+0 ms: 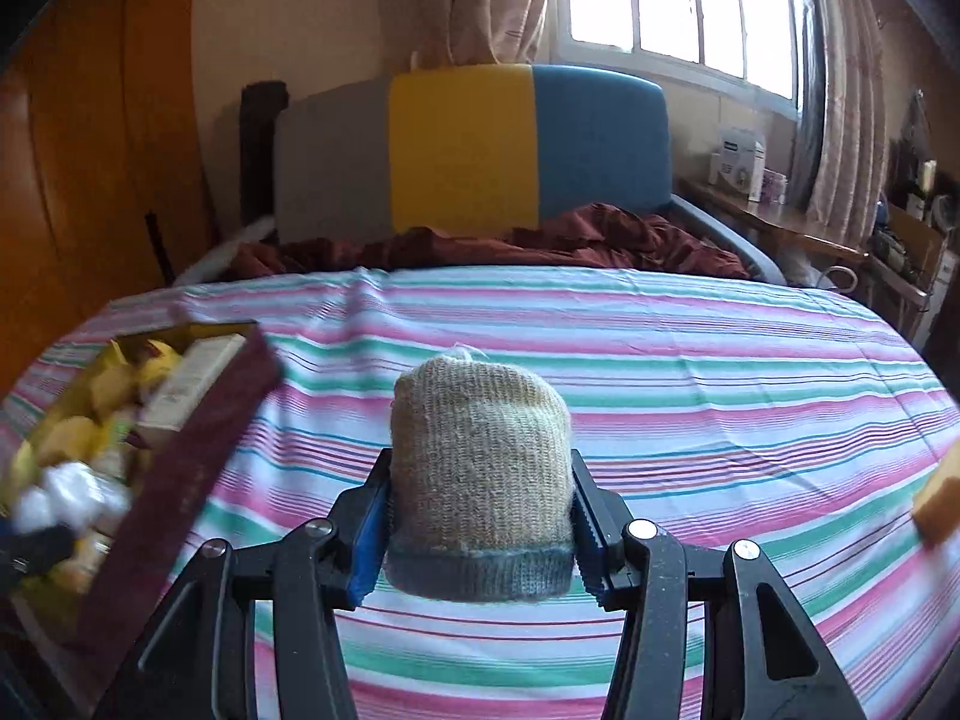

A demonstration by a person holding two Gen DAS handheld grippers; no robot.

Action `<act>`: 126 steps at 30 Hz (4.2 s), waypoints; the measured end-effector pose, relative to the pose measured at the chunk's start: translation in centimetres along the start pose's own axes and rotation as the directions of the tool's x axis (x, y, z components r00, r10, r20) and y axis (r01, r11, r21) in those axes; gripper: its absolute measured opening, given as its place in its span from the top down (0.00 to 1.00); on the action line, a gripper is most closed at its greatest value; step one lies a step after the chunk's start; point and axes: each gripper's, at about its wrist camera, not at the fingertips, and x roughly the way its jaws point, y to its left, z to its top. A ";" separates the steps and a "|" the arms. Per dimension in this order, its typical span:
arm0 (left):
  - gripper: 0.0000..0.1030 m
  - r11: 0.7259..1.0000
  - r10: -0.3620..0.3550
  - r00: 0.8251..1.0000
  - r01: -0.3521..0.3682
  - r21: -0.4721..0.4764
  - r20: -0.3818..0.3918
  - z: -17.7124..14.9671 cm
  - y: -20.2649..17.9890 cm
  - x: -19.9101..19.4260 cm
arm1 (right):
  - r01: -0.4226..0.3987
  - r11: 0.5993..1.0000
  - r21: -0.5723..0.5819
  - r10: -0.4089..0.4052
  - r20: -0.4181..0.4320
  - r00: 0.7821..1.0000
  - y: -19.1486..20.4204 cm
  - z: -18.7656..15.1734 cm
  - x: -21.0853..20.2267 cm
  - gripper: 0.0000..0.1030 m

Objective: Organize objects

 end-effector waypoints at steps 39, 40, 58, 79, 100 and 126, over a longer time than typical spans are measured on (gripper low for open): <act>0.45 0.980 0.128 0.989 -0.115 -0.165 0.076 -1.4 7.4 -4.7 | -0.327 0.928 -0.179 0.299 -0.165 0.940 16.0 0.8 -1.7 0.49; 0.45 0.978 0.136 0.988 -0.121 -0.170 0.078 -1.5 7.7 -4.9 | -0.332 0.924 -0.188 0.303 -0.169 0.938 16.5 0.8 -1.7 0.49; 0.45 0.943 0.233 0.966 -0.196 -0.269 0.112 -1.4 11.8 -8.1 | -0.408 0.870 -0.276 0.334 -0.278 0.901 24.7 0.5 -0.1 0.49; 0.45 0.861 0.456 0.888 -0.422 -0.285 0.064 -0.5 12.6 -9.8 | -0.456 0.874 -0.169 0.358 -0.411 0.838 29.2 0.9 6.8 0.44; 0.45 0.842 0.528 0.848 -0.515 -0.161 0.049 0.8 9.4 -8.9 | -0.326 0.925 -0.196 0.273 -0.256 0.927 23.9 2.4 -1.0 0.07; 0.45 0.826 0.528 0.846 -0.533 -0.183 -0.077 1.5 10.2 -8.0 | -0.110 0.984 -0.144 0.075 -0.230 0.970 22.5 2.7 -2.3 0.00</act>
